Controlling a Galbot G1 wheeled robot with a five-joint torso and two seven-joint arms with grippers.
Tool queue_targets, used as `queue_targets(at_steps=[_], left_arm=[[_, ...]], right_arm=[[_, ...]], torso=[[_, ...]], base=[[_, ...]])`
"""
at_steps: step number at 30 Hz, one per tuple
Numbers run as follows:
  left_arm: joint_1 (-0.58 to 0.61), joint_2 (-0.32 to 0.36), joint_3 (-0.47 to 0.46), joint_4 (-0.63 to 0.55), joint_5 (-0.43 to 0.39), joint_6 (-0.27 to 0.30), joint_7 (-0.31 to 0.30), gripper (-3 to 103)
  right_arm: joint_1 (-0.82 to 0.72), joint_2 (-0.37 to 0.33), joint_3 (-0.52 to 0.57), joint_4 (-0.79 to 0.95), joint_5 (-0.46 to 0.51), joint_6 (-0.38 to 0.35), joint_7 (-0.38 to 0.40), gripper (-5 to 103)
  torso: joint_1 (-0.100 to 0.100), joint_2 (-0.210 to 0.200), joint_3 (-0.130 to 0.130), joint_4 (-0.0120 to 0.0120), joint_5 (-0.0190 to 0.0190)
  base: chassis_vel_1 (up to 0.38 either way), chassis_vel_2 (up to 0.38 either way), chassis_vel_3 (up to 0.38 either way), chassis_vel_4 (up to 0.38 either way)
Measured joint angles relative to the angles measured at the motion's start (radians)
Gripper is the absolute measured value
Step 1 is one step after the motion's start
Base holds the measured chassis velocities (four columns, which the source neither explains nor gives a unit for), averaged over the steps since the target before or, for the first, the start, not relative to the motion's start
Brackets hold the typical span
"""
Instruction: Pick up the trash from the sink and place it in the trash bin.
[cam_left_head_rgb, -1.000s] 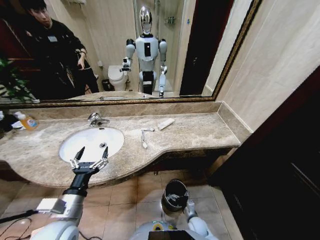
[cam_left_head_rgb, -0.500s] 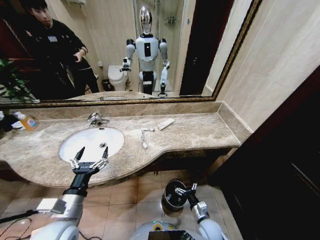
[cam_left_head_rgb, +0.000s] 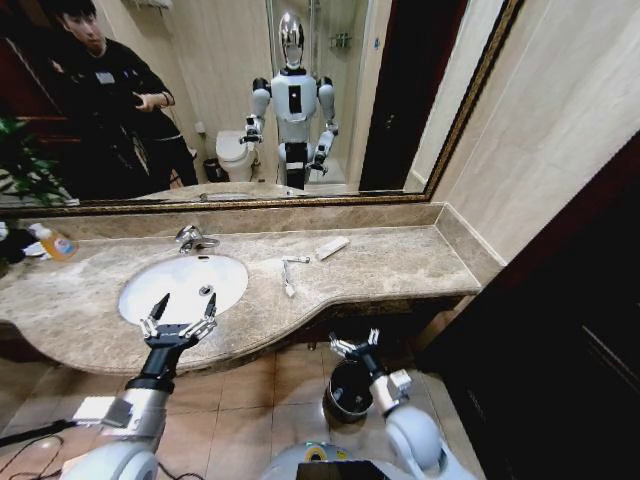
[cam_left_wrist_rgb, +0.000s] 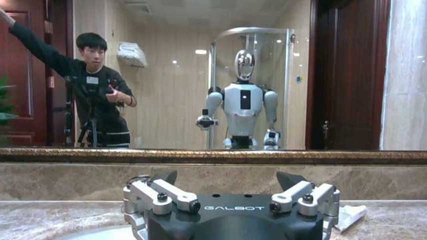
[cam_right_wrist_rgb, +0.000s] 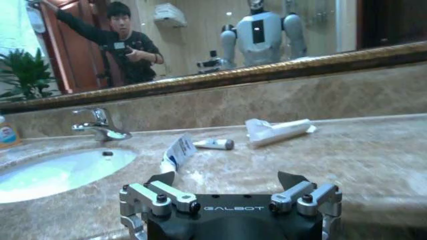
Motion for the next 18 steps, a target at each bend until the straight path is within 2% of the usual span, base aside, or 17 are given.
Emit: queue_targets(at_steps=[7, 10, 18], left_arm=[[0.000, 0.000, 0.000, 0.000, 0.000, 0.000, 0.000, 100], [0.000, 0.000, 0.000, 0.000, 0.000, 0.000, 0.000, 100], [0.000, 0.000, 0.000, 0.000, 0.000, 0.000, 0.000, 100]], right_arm=[[0.152, -0.002, -0.074, -0.070, 0.018, -0.030, -0.040, 100], [0.206, 0.005, -0.099, -0.101, 0.027, -0.047, -0.037, 100], [0.370, 0.079, -0.178, -0.241, 0.070, -0.091, 0.008, 100]], torso=[[0.000, 0.000, 0.000, -0.0001, 0.0000], [0.000, 0.000, 0.000, 0.0000, 0.0000], [0.000, 0.000, 0.000, 0.0000, -0.0001]], base=[[0.000, 0.000, 0.000, 0.000], [0.000, 0.000, 0.000, 0.000], [0.000, 0.000, 0.000, 0.000]])
